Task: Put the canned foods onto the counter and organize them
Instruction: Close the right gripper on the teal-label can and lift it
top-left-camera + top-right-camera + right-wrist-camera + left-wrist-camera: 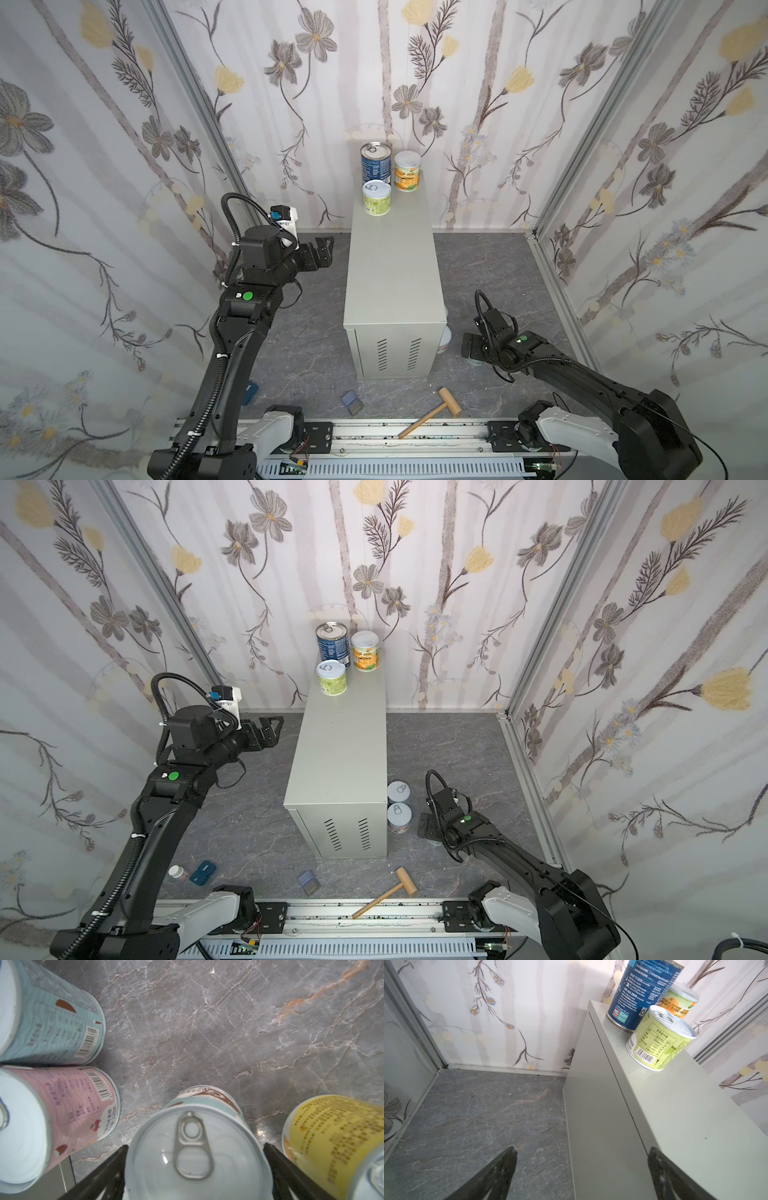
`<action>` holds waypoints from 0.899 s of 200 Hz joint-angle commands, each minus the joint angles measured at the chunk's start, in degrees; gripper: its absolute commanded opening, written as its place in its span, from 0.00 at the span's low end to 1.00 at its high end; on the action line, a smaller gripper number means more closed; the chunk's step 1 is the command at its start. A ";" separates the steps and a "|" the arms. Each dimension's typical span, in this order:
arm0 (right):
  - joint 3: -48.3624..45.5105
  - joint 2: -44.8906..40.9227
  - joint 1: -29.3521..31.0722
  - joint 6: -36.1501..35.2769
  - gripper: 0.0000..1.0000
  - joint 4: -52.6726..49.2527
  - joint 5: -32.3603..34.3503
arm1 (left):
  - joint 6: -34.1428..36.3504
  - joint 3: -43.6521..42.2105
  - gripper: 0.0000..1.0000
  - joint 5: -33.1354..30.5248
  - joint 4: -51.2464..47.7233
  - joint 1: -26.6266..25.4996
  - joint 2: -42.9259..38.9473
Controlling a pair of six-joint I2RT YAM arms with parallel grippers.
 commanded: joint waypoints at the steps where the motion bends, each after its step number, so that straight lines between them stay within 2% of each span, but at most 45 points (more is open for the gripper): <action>1: 0.91 1.39 1.29 1.93 0.93 0.32 3.75 | -0.33 -0.10 1.00 0.87 2.33 0.11 0.08; 12: 1.65 2.31 2.07 2.05 0.91 -0.21 5.36 | -0.29 -0.19 1.00 0.87 2.36 0.11 0.04; 49: 5.12 4.69 4.86 2.26 0.72 -3.14 11.33 | -0.24 -0.19 1.00 0.87 2.46 0.09 0.13; 90: 5.58 5.91 5.94 2.14 0.56 -1.91 9.92 | -0.25 -0.28 1.00 1.05 2.48 0.13 0.22; 118: 8.56 5.27 6.23 0.75 0.46 -4.00 13.52 | -0.32 -0.33 1.00 1.12 2.60 0.18 0.37; 131: 10.53 4.32 6.23 -0.79 0.43 -4.84 15.55 | -0.42 -0.34 1.00 1.29 2.73 0.19 0.39; 150: 14.71 3.31 6.05 -3.26 0.44 -5.68 18.46 | -0.64 -0.53 1.00 1.49 3.07 0.20 0.39; 180: 20.53 2.51 5.93 -9.84 0.41 -5.52 20.99 | -0.60 -0.67 1.00 1.53 3.25 0.20 0.39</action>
